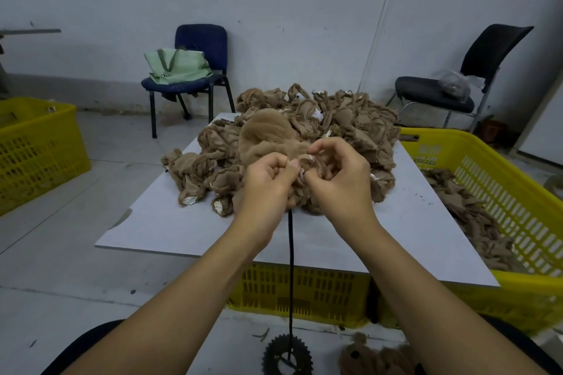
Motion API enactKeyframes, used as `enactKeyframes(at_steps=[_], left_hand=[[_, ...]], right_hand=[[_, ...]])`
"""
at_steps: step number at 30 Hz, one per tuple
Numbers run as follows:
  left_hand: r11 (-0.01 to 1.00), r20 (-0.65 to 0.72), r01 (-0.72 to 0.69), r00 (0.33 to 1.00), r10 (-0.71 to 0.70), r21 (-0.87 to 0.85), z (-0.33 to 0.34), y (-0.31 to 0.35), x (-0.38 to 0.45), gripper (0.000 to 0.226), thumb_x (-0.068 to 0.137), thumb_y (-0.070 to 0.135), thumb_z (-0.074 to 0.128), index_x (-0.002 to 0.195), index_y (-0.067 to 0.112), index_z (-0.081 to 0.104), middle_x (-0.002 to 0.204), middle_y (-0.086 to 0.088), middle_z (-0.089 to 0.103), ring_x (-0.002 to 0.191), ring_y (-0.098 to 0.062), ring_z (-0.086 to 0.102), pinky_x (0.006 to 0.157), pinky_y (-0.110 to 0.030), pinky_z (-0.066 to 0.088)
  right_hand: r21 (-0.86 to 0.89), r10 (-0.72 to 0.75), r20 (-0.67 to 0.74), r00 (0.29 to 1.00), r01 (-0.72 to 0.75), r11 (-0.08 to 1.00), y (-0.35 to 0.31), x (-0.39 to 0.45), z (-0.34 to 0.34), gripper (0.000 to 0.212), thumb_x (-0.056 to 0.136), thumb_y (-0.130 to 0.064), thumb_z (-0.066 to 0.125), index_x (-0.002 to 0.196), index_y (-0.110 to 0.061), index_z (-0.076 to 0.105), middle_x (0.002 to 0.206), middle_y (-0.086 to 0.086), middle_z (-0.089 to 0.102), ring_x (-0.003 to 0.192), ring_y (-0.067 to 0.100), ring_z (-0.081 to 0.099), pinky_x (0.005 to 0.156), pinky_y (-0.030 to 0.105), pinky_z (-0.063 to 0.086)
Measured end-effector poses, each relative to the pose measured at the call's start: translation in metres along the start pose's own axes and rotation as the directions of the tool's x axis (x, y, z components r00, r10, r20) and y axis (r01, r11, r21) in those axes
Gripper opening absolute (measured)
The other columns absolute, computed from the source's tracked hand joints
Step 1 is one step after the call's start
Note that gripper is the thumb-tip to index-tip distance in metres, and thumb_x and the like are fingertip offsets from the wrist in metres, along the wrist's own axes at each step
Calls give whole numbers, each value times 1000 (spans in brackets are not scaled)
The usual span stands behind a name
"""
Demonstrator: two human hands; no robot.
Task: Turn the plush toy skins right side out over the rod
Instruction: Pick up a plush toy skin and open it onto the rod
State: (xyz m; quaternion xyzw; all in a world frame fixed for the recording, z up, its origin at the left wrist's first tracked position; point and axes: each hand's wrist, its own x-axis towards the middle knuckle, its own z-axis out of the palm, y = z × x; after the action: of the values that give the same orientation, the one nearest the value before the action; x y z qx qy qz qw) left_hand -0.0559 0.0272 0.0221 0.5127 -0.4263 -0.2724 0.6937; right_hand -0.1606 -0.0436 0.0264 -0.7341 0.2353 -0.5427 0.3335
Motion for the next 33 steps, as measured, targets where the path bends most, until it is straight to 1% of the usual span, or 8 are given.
enactKeyframes(at_steps=[2,6,9,12,16,20,25,33], left_hand=[[988,38,-70,997,65,136,0,1,0,25,102,13,56,78,6,51,55,8,35,47,-9,31,45,-27,30],[920,162,-180,978,130,349,3,6,0,30,100,7,57,74,14,43,55,14,33,51,-6,31,48,-21,31],[875,188,-235,968,169,423,-1,10,3,28,98,6,59,75,13,46,55,14,35,52,-3,32,50,-16,31],[774,183,-353,936,302,526,-9,17,6,20,92,4,67,76,4,55,58,13,33,54,-3,37,55,-14,32],[729,146,-407,907,396,550,-10,18,7,13,84,-1,74,77,-1,63,67,3,43,62,-10,44,61,-14,36],[801,108,-326,942,317,502,-7,15,8,11,81,3,79,81,3,68,78,-7,52,72,-9,51,68,-13,40],[804,117,-240,971,211,544,-18,15,17,17,82,-7,71,75,0,57,87,-14,53,72,-7,45,67,-11,41],[655,48,-396,875,481,643,-22,9,16,48,68,-18,50,65,22,23,71,5,31,63,-12,29,56,-31,24]], right_hand=[[-29,1,-63,998,-2,1000,4,1,3,29,73,2,68,92,-19,65,70,-10,59,59,5,50,51,20,40],[-50,127,-121,984,-134,990,14,2,8,39,65,7,60,92,-23,61,60,-3,47,52,6,38,47,27,32],[-60,199,-102,975,-206,977,15,2,11,36,68,2,62,90,-26,58,61,0,49,51,6,39,47,28,32],[-12,199,-27,980,-200,980,14,3,10,32,75,-2,64,92,-28,54,64,-4,51,49,4,42,44,18,34],[13,215,12,977,-215,976,14,-2,8,25,82,-6,67,86,-23,49,65,-11,52,51,0,45,43,15,38],[-45,217,19,976,-216,975,13,-10,11,27,86,-11,64,70,-20,44,56,-11,46,48,4,37,43,20,33],[-51,163,93,982,-158,986,4,-17,15,35,87,-4,63,66,-20,41,55,-14,46,50,3,38,46,16,34],[109,61,279,958,-95,989,-4,-17,19,28,90,-7,62,70,-13,44,60,-12,41,58,4,38,52,18,34]])
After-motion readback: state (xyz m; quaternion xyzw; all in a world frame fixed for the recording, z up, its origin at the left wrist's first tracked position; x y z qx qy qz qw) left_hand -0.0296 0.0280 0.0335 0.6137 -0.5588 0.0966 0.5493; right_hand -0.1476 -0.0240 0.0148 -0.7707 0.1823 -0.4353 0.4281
